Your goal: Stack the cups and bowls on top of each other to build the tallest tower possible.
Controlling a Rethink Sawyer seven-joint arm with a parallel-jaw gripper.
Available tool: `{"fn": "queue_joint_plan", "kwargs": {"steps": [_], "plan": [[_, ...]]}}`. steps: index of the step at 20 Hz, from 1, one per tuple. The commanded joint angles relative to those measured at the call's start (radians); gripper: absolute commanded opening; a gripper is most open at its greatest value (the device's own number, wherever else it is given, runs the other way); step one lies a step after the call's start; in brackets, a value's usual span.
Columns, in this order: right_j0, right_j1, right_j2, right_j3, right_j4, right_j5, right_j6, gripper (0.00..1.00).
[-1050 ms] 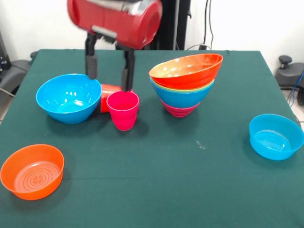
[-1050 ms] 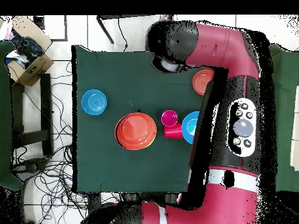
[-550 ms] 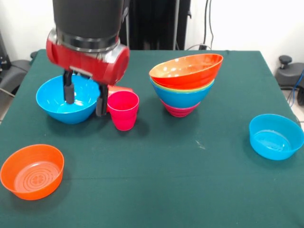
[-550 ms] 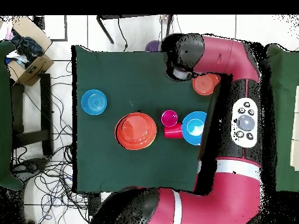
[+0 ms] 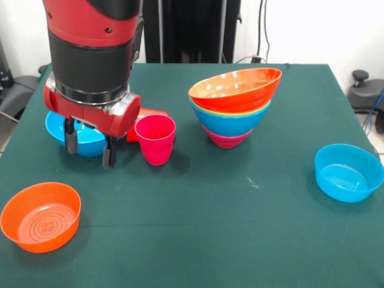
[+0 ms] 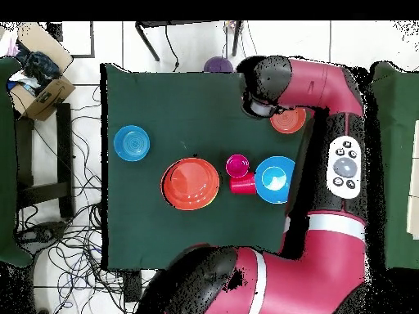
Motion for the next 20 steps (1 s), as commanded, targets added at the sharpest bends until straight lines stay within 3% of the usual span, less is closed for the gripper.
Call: {"fn": "queue_joint_plan", "kwargs": {"steps": [1, 20], "plan": [[-0.013, 0.010, 0.072, -0.010, -0.071, 0.064, -0.306, 1.00], [-0.003, -0.063, 0.038, 0.120, -0.051, 0.166, -0.261, 1.00]]}}
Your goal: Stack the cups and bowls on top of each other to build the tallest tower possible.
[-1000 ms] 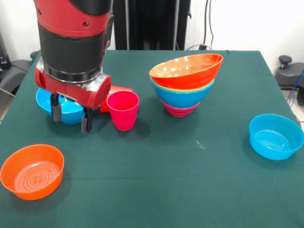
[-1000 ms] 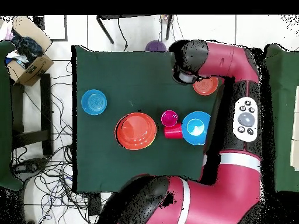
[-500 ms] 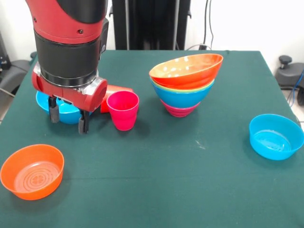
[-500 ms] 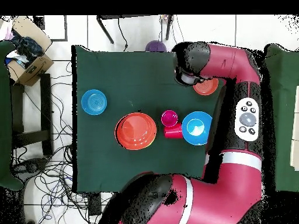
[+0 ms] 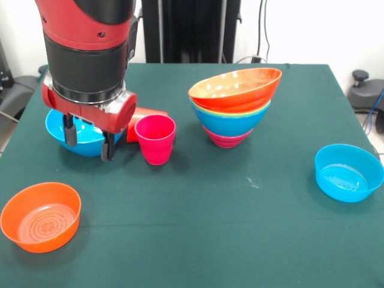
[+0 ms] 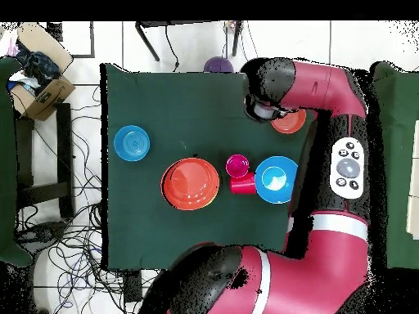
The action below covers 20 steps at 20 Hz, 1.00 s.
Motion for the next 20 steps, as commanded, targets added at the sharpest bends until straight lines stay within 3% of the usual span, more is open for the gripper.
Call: {"fn": "queue_joint_plan", "kwargs": {"steps": [1, 20], "plan": [[0.004, -0.062, 0.037, 0.119, -0.047, 0.115, -0.257, 1.00], [0.007, -0.138, 0.000, 0.389, -0.035, 0.011, -0.112, 1.00]]}}
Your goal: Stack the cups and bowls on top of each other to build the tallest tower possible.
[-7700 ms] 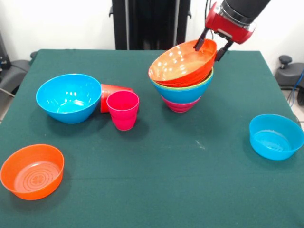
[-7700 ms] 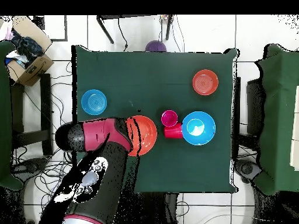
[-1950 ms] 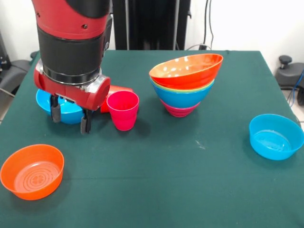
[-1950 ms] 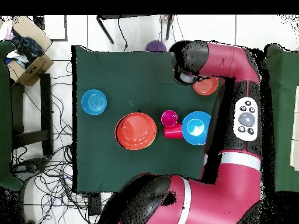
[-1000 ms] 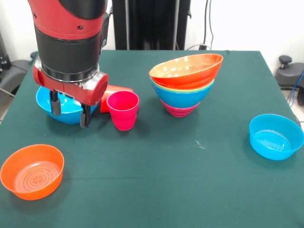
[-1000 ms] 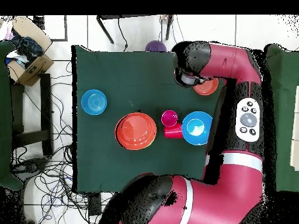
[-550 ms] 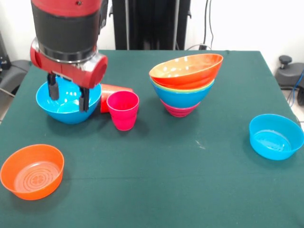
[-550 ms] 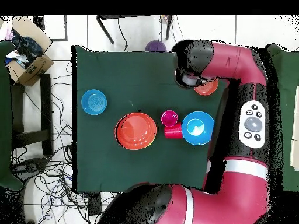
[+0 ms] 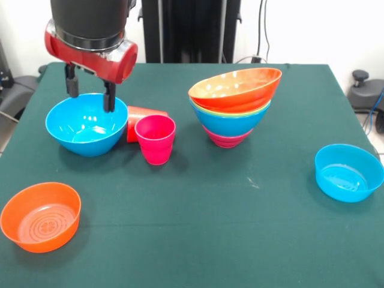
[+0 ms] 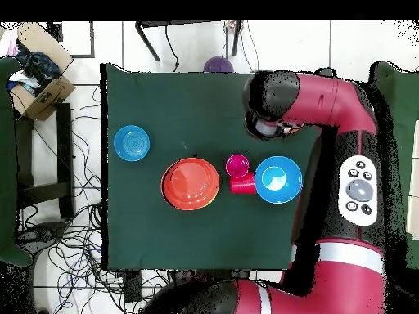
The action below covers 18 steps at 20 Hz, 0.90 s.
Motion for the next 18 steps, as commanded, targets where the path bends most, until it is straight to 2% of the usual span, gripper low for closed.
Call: {"fn": "queue_joint_plan", "kwargs": {"steps": [1, 7, 18], "plan": [[0.006, 0.001, 0.040, 0.224, -0.032, -0.043, -0.099, 1.00], [0.001, -0.003, 0.055, 0.295, -0.024, -0.154, -0.047, 1.00], [0.013, 0.011, 0.055, 0.319, -0.027, -0.249, -0.011, 1.00]]}}
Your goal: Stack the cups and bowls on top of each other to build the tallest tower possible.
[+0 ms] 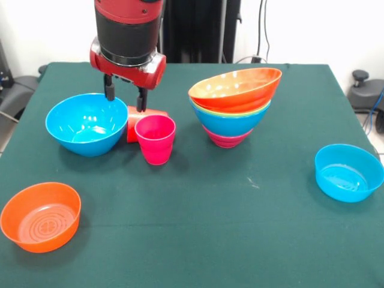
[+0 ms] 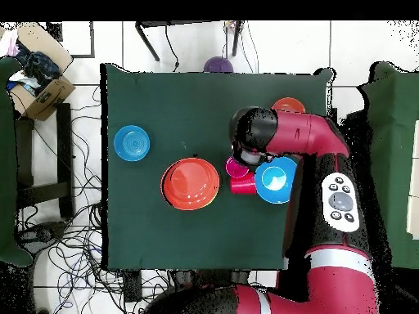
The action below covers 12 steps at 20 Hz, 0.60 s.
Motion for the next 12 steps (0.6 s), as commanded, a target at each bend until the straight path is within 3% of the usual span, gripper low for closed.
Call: {"fn": "queue_joint_plan", "kwargs": {"steps": [1, 12], "plan": [[0.014, 0.031, 0.053, 0.086, -0.033, -0.101, -0.010, 1.00], [0.027, 0.029, 0.007, 0.093, -0.076, -0.171, -0.003, 1.00]]}}
